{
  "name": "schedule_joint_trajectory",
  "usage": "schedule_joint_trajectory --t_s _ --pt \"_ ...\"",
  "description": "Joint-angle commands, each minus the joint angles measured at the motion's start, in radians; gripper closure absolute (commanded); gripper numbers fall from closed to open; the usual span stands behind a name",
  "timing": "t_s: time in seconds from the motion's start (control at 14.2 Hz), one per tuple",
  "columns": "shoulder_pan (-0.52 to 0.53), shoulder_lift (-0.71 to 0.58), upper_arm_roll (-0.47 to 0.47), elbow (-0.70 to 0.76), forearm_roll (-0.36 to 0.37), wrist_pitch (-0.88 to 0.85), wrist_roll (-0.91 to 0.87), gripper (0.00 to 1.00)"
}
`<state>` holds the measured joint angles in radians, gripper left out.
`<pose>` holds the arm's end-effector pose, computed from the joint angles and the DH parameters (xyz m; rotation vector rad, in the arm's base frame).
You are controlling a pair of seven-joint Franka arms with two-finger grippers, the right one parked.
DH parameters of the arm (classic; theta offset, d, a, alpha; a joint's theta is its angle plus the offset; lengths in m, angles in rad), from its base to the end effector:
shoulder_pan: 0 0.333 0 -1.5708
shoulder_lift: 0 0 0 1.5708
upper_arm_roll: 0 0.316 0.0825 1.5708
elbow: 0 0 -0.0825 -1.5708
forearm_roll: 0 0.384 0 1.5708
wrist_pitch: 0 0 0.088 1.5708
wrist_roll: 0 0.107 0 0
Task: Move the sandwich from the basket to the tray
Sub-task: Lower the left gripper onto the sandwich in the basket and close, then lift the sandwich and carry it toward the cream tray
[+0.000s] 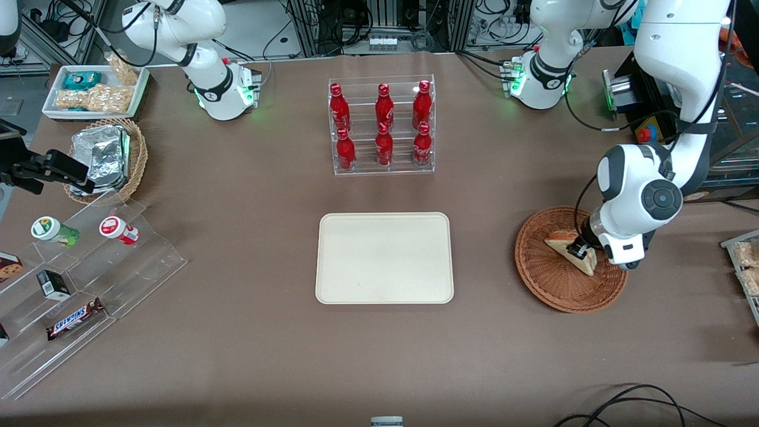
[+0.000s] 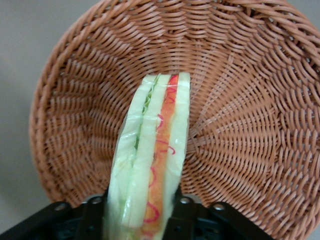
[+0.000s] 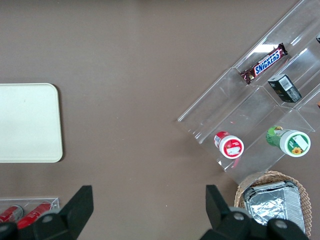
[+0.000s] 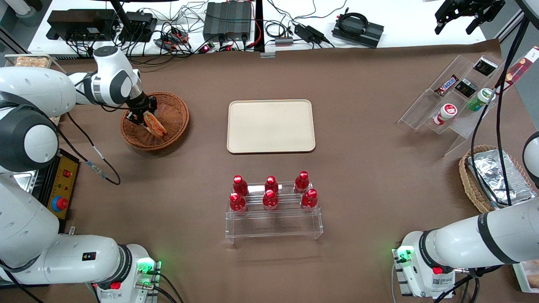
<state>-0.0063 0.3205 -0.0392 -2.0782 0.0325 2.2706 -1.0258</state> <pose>0.5715 -0.0249 0.2627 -2.7174 -1.4129 0.1598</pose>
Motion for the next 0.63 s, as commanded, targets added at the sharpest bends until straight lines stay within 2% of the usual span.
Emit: schedule_joint_trajectory --t_s 0.0,0.14,0.35,0.49,0.56 --pt "-0.011 0.000 -0.005 0.191 0.010 -0.272 -0.014 0.98" --pt "-0.035 0.002 -0.011 0.263 0.010 -0.405 0.010 0.98" --pt "-0.125 0.002 -0.014 0.270 -0.016 -0.379 0.058 0.97" --pt "-0.193 0.014 -0.048 0.270 -0.049 -0.323 0.067 0.97" --pt "-0.234 0.035 -0.070 0.279 -0.040 -0.284 0.072 0.96"
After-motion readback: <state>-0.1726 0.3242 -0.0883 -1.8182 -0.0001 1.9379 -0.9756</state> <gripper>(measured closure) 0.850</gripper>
